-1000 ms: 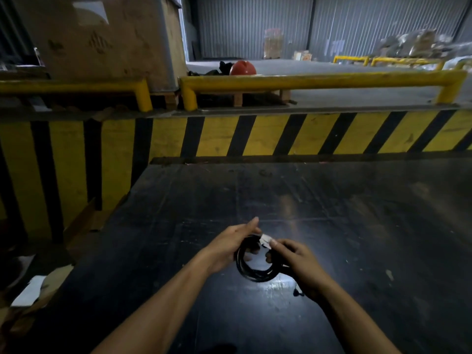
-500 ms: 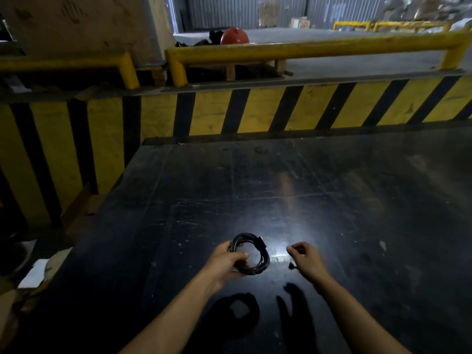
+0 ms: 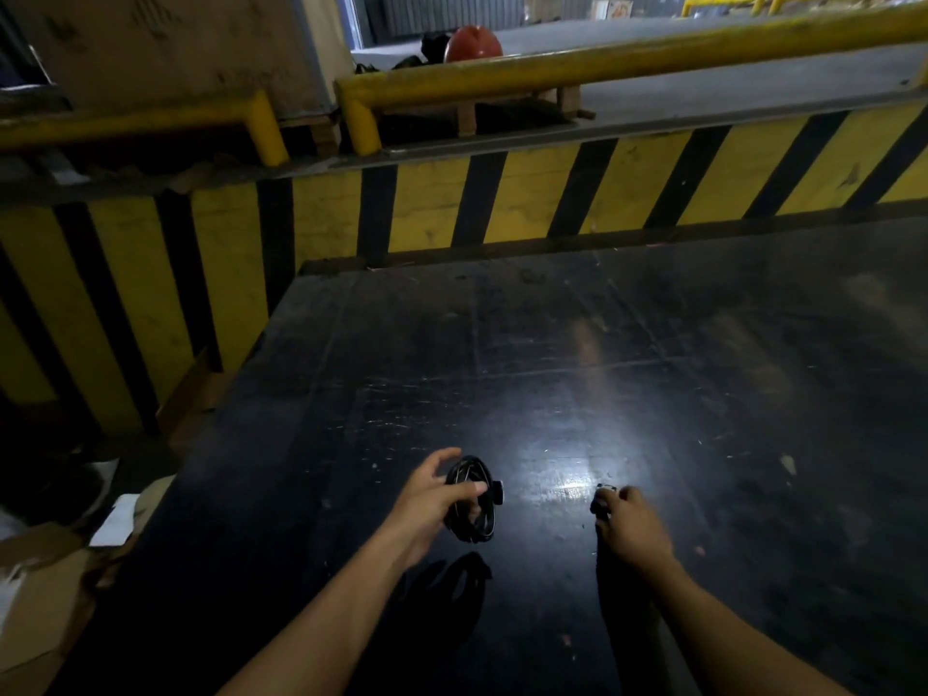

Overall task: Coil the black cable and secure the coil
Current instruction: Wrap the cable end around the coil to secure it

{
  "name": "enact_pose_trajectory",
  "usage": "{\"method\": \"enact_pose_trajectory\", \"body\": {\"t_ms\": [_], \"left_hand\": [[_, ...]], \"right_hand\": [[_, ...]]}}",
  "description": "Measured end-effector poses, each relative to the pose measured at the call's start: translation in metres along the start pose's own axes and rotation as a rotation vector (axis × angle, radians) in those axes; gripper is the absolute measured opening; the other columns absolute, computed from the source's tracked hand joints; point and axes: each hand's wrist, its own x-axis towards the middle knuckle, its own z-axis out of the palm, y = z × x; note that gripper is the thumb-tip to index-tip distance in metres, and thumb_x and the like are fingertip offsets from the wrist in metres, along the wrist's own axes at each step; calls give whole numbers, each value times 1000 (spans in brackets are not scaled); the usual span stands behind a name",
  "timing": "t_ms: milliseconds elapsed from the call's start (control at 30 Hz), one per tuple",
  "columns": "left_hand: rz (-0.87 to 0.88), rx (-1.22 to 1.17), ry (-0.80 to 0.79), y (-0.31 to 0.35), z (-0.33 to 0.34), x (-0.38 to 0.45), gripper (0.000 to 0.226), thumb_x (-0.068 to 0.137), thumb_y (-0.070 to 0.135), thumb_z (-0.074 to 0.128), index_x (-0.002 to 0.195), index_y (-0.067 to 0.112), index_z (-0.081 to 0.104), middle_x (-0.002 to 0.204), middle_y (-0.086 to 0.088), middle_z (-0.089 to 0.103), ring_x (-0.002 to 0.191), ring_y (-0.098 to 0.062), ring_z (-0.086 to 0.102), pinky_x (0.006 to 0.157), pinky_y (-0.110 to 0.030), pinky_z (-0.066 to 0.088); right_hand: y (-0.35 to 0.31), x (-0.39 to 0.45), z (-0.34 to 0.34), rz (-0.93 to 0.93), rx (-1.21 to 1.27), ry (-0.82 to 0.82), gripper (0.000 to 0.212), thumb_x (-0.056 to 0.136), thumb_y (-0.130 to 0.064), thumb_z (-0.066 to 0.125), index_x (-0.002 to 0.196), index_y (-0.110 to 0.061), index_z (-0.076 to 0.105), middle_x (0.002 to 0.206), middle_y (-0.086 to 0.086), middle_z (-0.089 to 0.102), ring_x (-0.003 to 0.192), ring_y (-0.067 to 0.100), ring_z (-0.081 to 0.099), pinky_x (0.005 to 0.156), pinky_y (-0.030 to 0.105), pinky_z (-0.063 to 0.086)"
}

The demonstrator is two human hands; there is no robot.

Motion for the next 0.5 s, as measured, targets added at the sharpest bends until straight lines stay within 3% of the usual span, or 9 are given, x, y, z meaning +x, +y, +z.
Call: {"method": "enact_pose_trajectory", "body": {"t_ms": [133, 267, 367, 433, 500], "left_hand": [[57, 4, -7, 3, -1, -3, 52, 78, -1, 70, 122, 24, 57, 99, -13, 62, 61, -21, 58, 73, -38, 53], [58, 34, -18, 4, 0, -6, 33, 81, 0, 67, 109, 17, 68, 98, -10, 64, 59, -17, 56, 62, -29, 53], [29, 75, -22, 2, 3, -5, 22, 81, 2, 67, 99, 13, 71, 88, -11, 65, 56, -15, 55, 56, -24, 51], [17, 92, -25, 3, 7, -4, 20, 82, 6, 69, 101, 10, 71, 87, -12, 64, 56, -15, 54, 54, -22, 49], [15, 85, -39, 8, 12, -1, 22, 82, 16, 71, 102, 7, 71, 85, -10, 61, 61, -16, 54, 59, -25, 48]], "right_hand": [[-11, -6, -2, -57, -62, 40, 15, 87, -18, 50, 96, -16, 62, 109, 9, 58, 93, 32, 60, 67, 32, 43], [-15, -9, -5, -107, 93, -35, 14, 82, -22, 63, 84, -11, 72, 93, 6, 73, 84, 22, 67, 64, 25, 45], [-35, -15, -12, -129, 344, -18, 22, 78, -17, 73, 97, -7, 73, 92, 6, 74, 79, 11, 64, 58, 1, 41], [-55, -19, -24, -191, 476, 26, 33, 75, -15, 76, 107, -10, 70, 97, 2, 73, 82, 7, 64, 63, 0, 42], [-77, -28, -44, -290, 544, 77, 31, 77, -13, 74, 107, -13, 70, 98, -3, 71, 83, 3, 65, 67, 3, 45]]}}
